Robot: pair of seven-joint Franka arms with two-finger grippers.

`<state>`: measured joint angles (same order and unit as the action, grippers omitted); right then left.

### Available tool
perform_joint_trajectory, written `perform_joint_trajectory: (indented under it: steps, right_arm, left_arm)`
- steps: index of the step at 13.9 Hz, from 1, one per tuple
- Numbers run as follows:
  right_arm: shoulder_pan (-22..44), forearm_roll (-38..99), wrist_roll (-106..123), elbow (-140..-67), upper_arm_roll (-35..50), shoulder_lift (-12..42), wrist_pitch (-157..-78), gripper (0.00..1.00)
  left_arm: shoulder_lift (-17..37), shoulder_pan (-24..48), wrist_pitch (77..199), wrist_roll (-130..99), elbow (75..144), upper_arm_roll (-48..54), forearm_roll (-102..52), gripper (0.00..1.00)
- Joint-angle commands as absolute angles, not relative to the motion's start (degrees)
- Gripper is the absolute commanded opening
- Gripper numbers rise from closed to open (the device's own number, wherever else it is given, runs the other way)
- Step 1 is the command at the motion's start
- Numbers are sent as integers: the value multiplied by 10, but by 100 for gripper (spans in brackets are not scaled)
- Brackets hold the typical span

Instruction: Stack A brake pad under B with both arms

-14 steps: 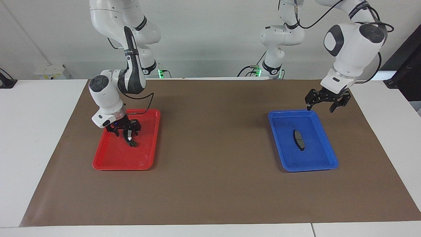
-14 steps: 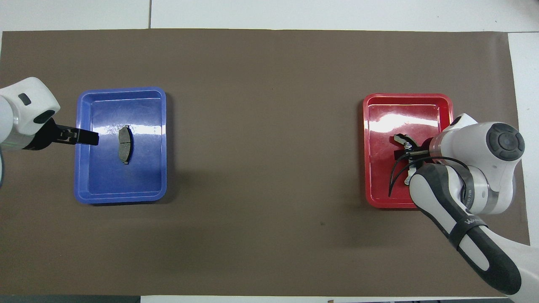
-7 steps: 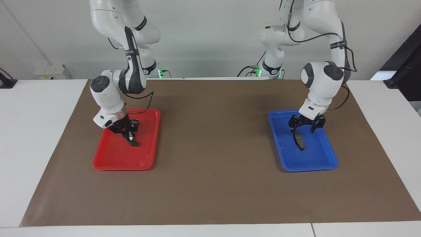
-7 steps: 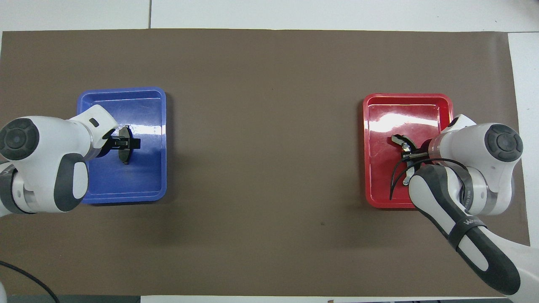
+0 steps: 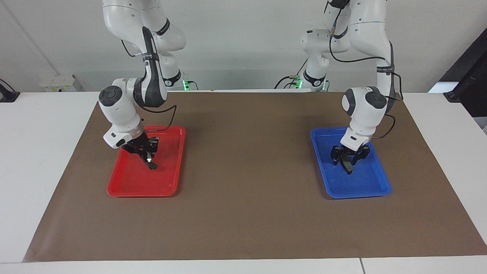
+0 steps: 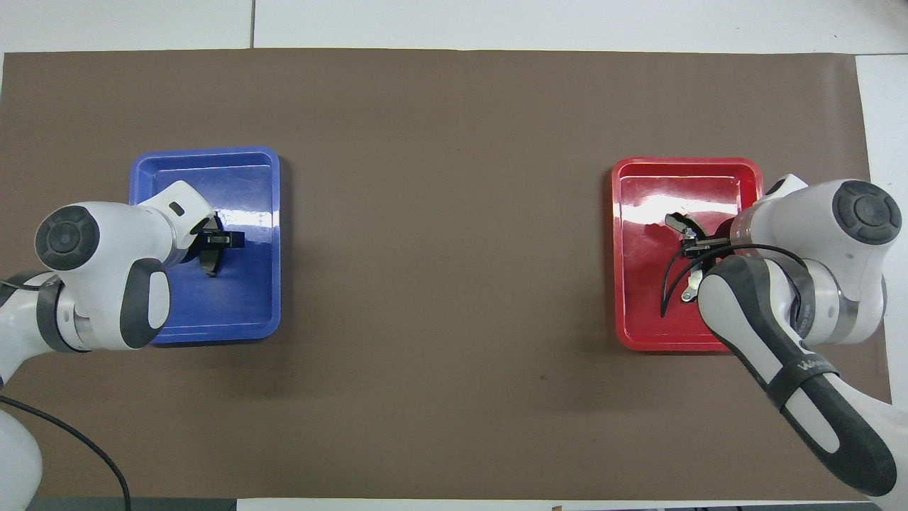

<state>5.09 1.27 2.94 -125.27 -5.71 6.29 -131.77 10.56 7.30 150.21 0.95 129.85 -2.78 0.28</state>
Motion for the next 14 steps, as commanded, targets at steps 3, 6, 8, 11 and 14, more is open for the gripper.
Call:
perform_joint_trajectory:
  steps: [3, 6, 8, 11, 14]
  right_arm:
    - [79, 25, -27, -1159, -54, 51, -1202, 0]
    - [99, 25, -71, -1108, -54, 41, -1128, 0]
    - [125, 25, -111, -1079, -54, 42, -1095, 0]
    - [166, 25, -172, -1077, -54, 43, -1104, 0]
    - [192, 26, -176, -1084, -54, 43, -1121, 0]
  left_arm:
    - [75, 72, 1452, 8, 1300, -30, -4, 2]
    - [50, 109, 1328, -24, 1235, -31, -4, 1]
    - [61, 159, 1308, -99, 1196, -31, -4, 1]
    - [90, 241, 1351, -245, 1164, -29, -4, 0]
    - [153, 324, 1396, -342, 1122, -29, -4, 1]
